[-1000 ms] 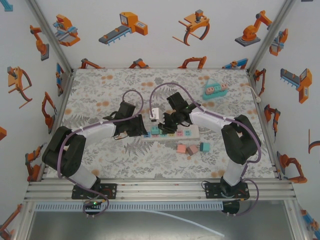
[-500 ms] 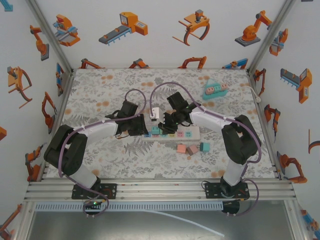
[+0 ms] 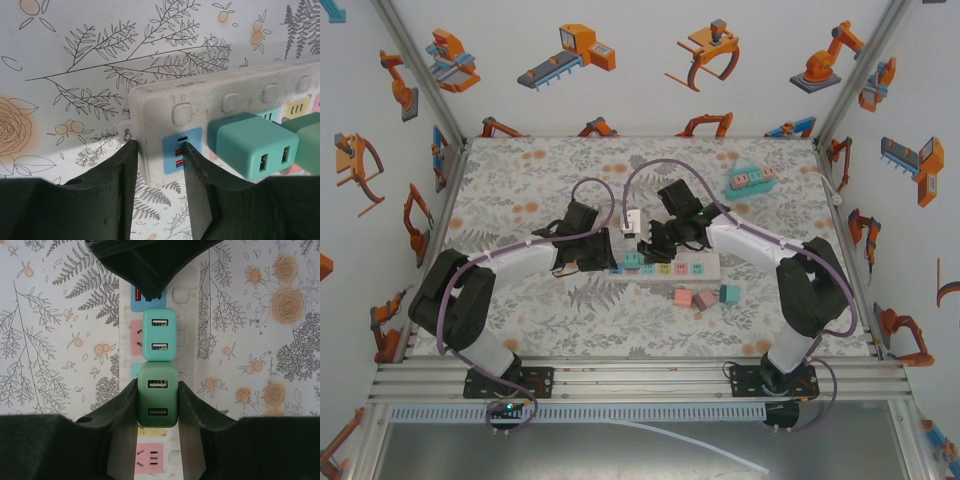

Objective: Pull the plug off the socket

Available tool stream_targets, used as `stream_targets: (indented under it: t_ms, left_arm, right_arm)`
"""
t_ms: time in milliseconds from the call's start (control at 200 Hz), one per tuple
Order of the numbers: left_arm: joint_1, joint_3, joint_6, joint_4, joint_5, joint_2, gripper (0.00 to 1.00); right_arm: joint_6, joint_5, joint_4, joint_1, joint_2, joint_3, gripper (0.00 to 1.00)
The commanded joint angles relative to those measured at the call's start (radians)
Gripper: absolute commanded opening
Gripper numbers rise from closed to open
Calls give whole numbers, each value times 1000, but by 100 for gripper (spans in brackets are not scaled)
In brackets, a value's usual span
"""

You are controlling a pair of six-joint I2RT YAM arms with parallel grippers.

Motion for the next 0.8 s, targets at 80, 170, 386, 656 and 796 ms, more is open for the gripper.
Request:
stream_targets:
  t_ms: [80,170,386,656,796]
  left_arm:
    - [-14,-47,29,-130,-90,51,41]
    - [-14,-33,44,-135,-82,34,41]
    - [-13,32,74,-152,-51,-14,42]
    - [-7,111,79,-162,-30,-67,47]
    - [-5,130,85,-167,-23,-117,48]
  right_arm:
    - [12,-38,52,14,-43,1,3]
    - [19,-30,54,13,-62,-7,3]
    - [146,-2,111,14,-154,-59,3]
    - [576,205,178,12,-325,-128,3]
    - [878,323,188,12,-422,-167,2]
